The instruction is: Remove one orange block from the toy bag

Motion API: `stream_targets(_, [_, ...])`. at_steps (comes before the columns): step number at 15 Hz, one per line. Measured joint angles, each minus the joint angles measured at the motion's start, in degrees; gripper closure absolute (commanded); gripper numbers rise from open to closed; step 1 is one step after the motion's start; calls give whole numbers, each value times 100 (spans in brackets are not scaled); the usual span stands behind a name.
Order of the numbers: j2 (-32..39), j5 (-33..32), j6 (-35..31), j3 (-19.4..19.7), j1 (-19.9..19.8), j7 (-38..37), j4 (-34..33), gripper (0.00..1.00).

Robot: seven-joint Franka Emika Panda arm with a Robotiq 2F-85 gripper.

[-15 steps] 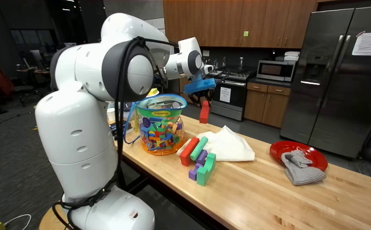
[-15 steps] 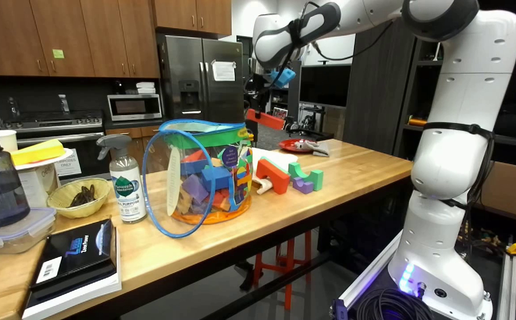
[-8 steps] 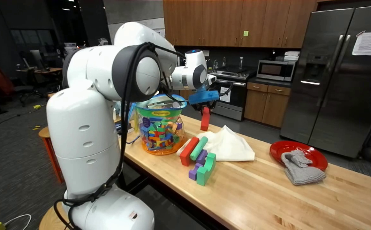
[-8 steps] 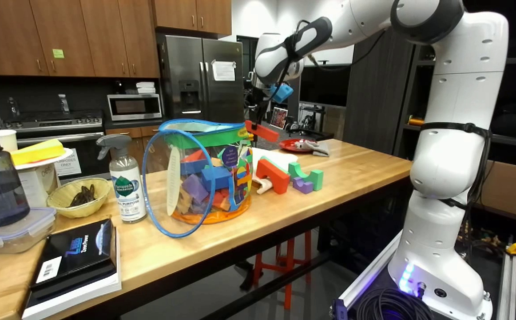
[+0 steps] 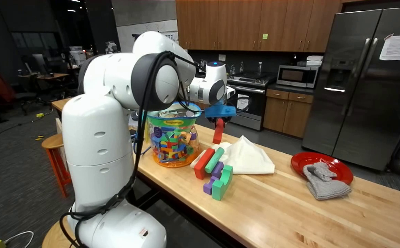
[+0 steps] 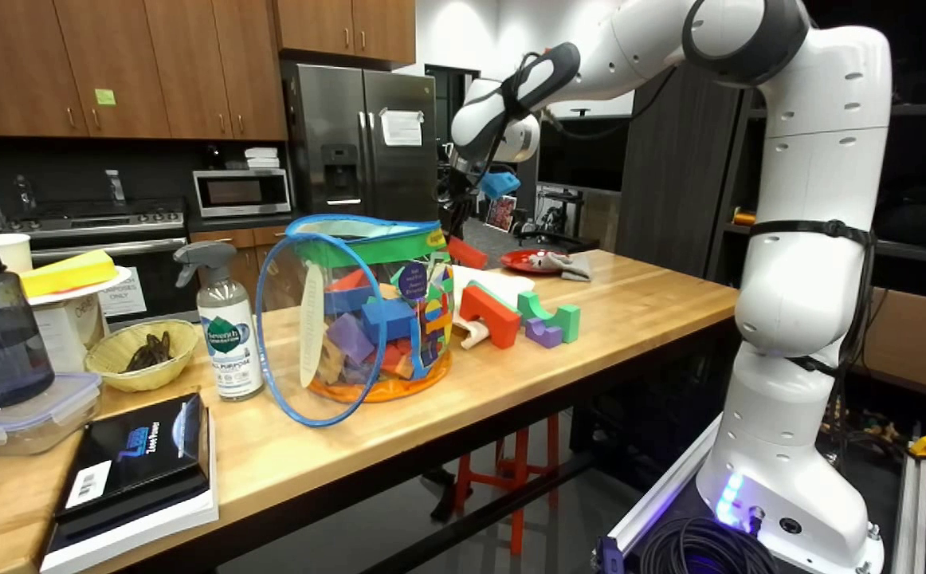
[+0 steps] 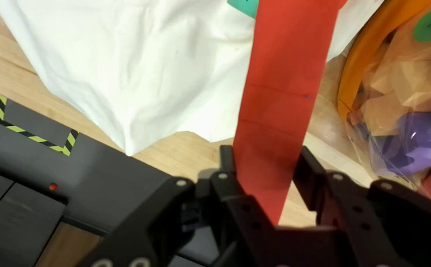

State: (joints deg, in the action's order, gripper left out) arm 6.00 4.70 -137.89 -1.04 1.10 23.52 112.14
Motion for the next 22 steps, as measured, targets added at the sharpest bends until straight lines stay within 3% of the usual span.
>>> stream_targets(11, [93,213,693,-1,-51,-6,-145,83])
stream_targets(22, [152,224,1011,1,-73,-612,-303,83])
